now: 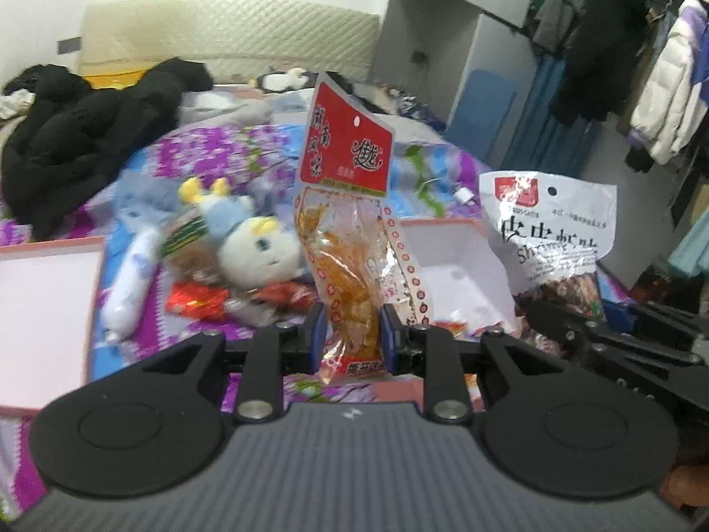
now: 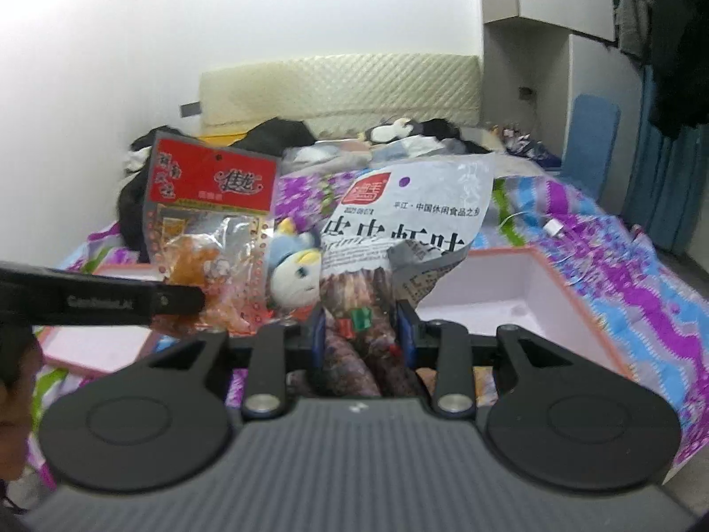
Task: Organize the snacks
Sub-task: 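Carry spicy strip pack with left tool while right tool carries shrimp bag over box, then open the left tool while the right tool opens, dropping both packs into the box, then withdraw both tools from the pink box toward the snacks beside the plush toy, then reach left tool to green-labelled snack bag while right tool reaches brown wrapped pack, then grasp green-labelled bag with left tool while right tool grasps brown wrapped pack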
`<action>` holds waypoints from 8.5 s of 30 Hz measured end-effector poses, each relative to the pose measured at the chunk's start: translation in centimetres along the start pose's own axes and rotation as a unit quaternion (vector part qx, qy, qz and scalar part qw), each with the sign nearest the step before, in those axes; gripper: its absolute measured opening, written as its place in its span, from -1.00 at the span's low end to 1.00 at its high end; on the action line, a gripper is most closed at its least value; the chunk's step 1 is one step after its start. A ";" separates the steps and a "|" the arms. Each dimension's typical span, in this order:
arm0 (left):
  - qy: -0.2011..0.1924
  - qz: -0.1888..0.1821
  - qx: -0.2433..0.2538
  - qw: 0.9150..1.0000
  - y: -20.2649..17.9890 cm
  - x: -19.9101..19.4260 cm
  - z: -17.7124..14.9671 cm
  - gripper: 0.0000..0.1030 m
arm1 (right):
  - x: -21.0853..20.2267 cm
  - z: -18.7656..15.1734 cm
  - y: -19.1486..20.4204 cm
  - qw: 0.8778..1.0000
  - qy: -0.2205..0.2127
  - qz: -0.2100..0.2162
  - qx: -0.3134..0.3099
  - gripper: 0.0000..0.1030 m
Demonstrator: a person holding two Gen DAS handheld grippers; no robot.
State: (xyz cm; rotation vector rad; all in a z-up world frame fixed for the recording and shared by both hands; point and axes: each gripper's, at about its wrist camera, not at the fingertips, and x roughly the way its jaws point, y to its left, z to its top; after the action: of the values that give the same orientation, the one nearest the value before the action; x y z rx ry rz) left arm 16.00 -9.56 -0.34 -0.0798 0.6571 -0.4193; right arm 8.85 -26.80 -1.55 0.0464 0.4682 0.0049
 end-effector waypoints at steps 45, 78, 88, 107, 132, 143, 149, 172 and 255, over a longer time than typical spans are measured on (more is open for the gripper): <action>0.112 -0.036 0.046 0.992 -7.4 21.9 3.9 0.01 | 13.5 -3.0 -13.5 0.988 0.100 -0.073 0.092 0.18; -0.041 0.049 0.012 0.998 0.7 -8.6 -2.6 0.01 | -3.6 -2.6 0.3 0.998 -0.026 0.023 0.048 0.18; -0.034 0.079 -0.024 0.996 4.0 -12.4 -8.3 0.01 | -5.2 -6.0 4.8 0.998 -0.008 0.060 0.020 0.18; 0.006 0.132 -0.050 0.990 9.9 -10.7 -15.1 0.01 | -2.8 -11.4 9.4 0.994 0.039 0.099 -0.002 0.18; 0.040 0.047 -0.083 0.995 18.6 11.2 -8.4 0.29 | 13.2 -12.3 11.4 0.996 0.000 0.061 -0.064 0.18; 0.048 0.079 -0.124 0.988 23.4 20.3 -4.6 0.29 | 22.4 -11.9 11.4 0.995 0.031 -0.004 -0.093 0.16; 0.045 0.099 -0.142 0.984 25.3 24.4 -2.8 0.29 | 26.4 -11.0 11.5 0.994 0.039 -0.032 -0.100 0.15; 0.062 0.095 -0.069 0.991 26.7 36.0 -1.5 0.59 | 35.4 -9.2 10.7 0.999 0.041 0.013 -0.024 -0.16; 0.031 0.156 -0.435 0.886 29.9 30.4 -5.5 -0.18 | 36.5 -11.6 11.2 0.965 0.120 -0.047 -0.230 -0.12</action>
State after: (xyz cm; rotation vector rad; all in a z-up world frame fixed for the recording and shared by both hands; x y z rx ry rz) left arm 44.90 5.86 -28.28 -0.8077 0.8664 0.2153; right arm 36.24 -14.56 -27.78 -0.4377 0.7023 0.0270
